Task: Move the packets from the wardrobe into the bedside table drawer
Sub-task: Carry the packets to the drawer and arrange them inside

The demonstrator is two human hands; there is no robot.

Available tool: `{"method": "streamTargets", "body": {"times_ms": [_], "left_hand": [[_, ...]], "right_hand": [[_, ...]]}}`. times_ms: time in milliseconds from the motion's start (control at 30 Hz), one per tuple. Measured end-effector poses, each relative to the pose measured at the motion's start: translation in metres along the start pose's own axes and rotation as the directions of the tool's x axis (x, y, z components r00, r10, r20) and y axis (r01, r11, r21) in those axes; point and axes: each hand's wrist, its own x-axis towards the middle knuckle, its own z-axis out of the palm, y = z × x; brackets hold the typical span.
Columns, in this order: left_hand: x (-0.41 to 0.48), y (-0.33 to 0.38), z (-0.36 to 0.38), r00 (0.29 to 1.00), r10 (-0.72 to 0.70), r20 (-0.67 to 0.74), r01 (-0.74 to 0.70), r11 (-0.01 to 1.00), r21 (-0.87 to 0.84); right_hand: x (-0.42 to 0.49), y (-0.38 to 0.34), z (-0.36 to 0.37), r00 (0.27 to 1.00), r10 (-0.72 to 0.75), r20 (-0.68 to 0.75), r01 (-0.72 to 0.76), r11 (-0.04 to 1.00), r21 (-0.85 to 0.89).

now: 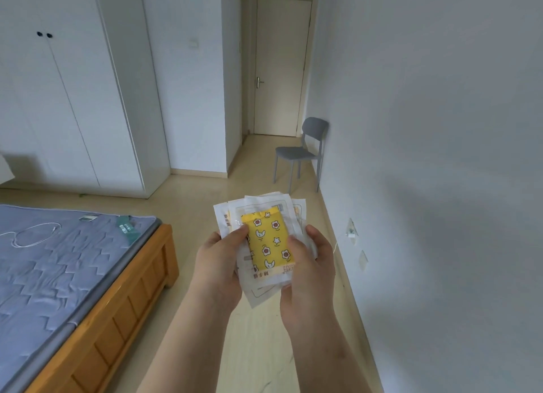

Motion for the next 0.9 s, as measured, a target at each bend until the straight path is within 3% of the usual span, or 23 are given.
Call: {"method": "streamTargets", "body": {"times_ms": [200,467,900], "left_hand": [[0.135,0.017,0.021,1.000,0.010,0.017,-0.010,1.000,-0.009],[0.343,0.105,0.062,0.995,0.068,0.074,-0.065,0.997,-0.032],[0.630,0.182,0.066,0.984,0.115,-0.134,-0.123,0.991,-0.056]], "right_hand": [[0.131,0.024,0.045,1.000,0.020,-0.001,-0.020,1.000,0.007],[0.320,0.031,0.172,0.999,-0.017,0.047,0.016,1.000,0.018],[0.580,0.100,0.320,0.981,0.145,0.132,-0.143,0.989,-0.021]]}}
